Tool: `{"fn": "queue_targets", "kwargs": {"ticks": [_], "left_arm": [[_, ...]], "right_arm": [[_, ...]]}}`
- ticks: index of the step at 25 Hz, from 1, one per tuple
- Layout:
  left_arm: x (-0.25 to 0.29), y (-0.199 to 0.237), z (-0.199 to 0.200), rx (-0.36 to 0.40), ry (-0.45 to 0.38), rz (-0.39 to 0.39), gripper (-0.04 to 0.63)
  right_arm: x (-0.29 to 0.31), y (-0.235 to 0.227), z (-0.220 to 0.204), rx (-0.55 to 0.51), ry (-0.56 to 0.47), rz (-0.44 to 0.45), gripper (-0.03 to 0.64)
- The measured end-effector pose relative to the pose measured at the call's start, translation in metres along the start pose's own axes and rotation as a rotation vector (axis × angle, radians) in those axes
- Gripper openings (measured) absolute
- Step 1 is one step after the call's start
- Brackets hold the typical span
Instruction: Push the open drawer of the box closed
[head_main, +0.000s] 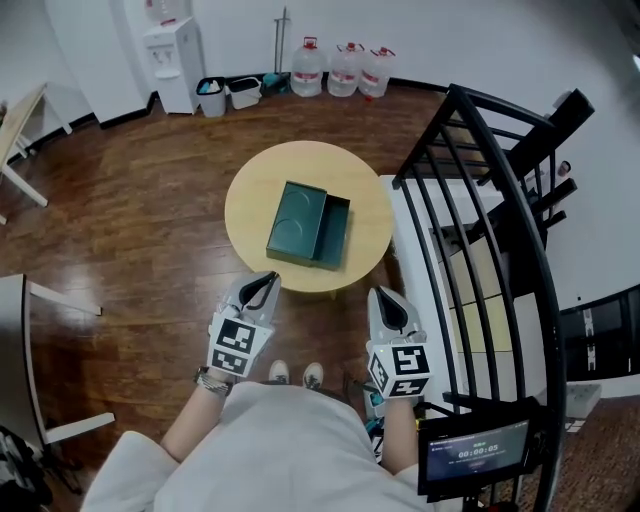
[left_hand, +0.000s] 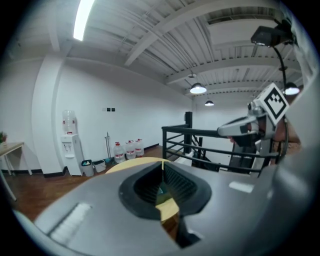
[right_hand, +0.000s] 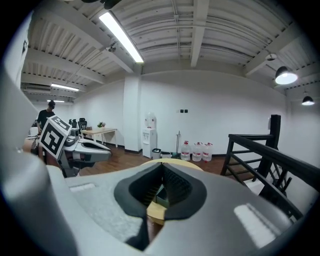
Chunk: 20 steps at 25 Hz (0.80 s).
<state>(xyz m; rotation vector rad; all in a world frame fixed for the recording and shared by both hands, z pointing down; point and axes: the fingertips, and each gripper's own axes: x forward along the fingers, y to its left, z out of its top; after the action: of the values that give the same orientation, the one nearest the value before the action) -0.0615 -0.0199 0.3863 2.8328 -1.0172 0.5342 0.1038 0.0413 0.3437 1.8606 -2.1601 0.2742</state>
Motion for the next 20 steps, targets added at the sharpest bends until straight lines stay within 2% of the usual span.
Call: {"fn": "queue_targets", "kwargs": {"ticks": [2,4,7,10,12,17,20], "left_arm": [[0.003,0.001,0.0,0.008,0.013,-0.017,0.034],[0.005,0.004,-0.001,0.013,0.022,-0.025,0.038],[0.009,0.009,-0.004,0.005,0.033,-0.032,0.054],[0.015,0.011,-0.006,0.034,0.048,-0.039,0.071],[0.021,0.013,-0.009,0.044,0.059,-0.042,0.075],[0.044,0.022,-0.018,0.013,0.102,-0.032,0.084],[0.061,0.029,-0.026,-0.008,0.131,-0.025,0.123]], "right_arm": [[0.002,-0.004,-0.001,0.008,0.01,-0.012,0.005],[0.005,-0.007,-0.003,0.021,0.027,-0.019,0.055],[0.008,-0.015,-0.007,0.034,0.04,-0.038,0.067],[0.014,-0.023,-0.011,0.013,0.059,-0.042,0.092],[0.022,-0.027,-0.013,-0.001,0.076,-0.027,0.097],[0.046,-0.044,-0.017,-0.03,0.114,0.009,0.101],[0.069,-0.055,-0.031,-0.022,0.15,0.046,0.109]]}}
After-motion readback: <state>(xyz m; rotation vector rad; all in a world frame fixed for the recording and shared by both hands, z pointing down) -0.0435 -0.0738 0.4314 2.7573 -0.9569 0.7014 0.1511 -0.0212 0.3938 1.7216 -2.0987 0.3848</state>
